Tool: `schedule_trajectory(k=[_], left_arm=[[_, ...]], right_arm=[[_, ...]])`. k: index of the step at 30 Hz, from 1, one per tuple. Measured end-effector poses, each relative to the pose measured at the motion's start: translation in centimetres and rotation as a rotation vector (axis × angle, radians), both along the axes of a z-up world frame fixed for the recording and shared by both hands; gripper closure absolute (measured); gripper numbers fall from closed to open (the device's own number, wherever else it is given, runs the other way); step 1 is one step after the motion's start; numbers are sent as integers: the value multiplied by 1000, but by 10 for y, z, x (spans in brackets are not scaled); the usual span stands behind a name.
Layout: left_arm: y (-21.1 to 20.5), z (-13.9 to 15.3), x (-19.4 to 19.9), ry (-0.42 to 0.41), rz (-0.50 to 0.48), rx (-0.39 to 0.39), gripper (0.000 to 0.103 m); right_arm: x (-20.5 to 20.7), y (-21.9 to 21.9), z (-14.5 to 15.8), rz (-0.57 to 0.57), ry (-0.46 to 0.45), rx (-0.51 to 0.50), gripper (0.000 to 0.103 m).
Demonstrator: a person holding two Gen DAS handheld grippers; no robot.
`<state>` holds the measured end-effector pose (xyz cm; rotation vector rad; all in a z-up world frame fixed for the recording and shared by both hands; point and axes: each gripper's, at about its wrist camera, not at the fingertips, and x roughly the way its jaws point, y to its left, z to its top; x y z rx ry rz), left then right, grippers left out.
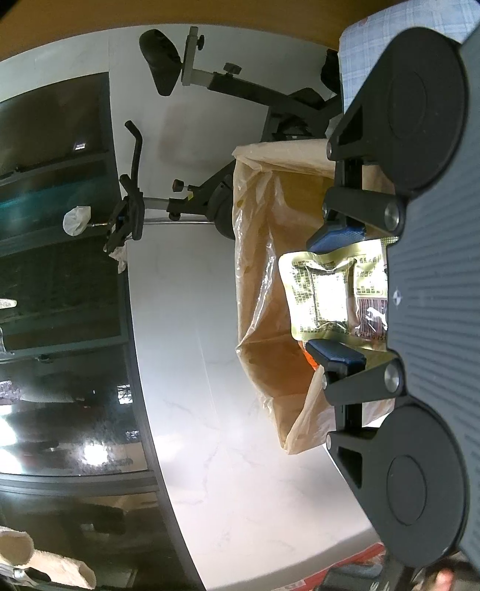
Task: Organize snacks
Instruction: 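Grasp the green snack bag with the left tool while the right tool holds the gold packet over the box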
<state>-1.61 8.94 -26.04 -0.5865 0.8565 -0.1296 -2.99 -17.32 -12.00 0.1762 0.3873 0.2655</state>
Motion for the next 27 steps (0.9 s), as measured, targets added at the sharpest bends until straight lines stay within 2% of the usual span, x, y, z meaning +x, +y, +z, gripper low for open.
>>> schedule_trajectory(k=[2, 3, 4, 7, 8, 14, 18, 22, 27], left_arm=[[0, -10, 8, 31, 17, -20, 7], [0, -13, 11, 18, 17, -39, 8], [1, -15, 11, -2, 16, -45, 16], [-1, -12, 10, -34, 7, -2, 24], [0, -10, 7, -49, -6, -3, 31], [6, 17, -19, -161, -68, 54, 32], [10, 53, -43, -289, -103, 97, 32], [10, 98, -62, -461, -145, 158, 32], [2, 143, -49, -616, -158, 178, 32]], right_arm=[[0, 0, 0, 2, 0, -1, 49], [1, 0, 0, 3, 0, -1, 49], [1, -1, 0, 4, 1, -1, 49], [1, -2, 0, 3, 2, 0, 49], [1, -2, 0, 2, 0, 1, 49], [0, -3, 0, -2, -3, 4, 49], [-1, -4, 1, -4, -7, 9, 49], [0, -5, 4, -9, -12, 8, 49], [5, -7, 7, -22, -16, 10, 49]])
